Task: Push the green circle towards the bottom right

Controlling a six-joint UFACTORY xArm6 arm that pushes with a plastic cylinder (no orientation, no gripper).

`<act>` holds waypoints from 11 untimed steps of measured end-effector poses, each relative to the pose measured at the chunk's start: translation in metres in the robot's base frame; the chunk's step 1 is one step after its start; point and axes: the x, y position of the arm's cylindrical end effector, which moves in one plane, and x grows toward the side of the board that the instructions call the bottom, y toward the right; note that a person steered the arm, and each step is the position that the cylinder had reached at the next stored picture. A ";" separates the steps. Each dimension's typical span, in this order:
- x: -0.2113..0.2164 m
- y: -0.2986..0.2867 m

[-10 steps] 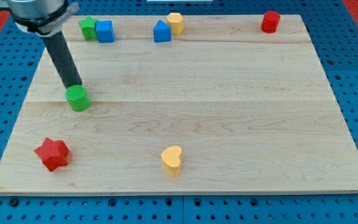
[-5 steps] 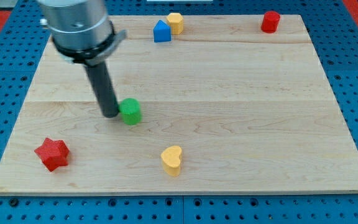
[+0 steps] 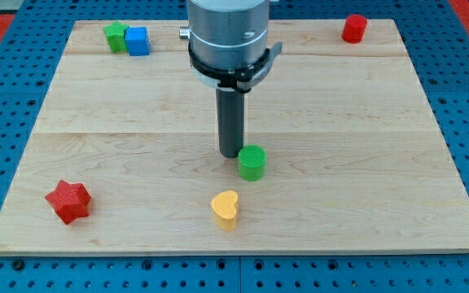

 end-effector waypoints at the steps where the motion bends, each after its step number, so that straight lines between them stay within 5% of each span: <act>1: 0.016 -0.006; 6: -0.002 0.124; 11: 0.054 0.171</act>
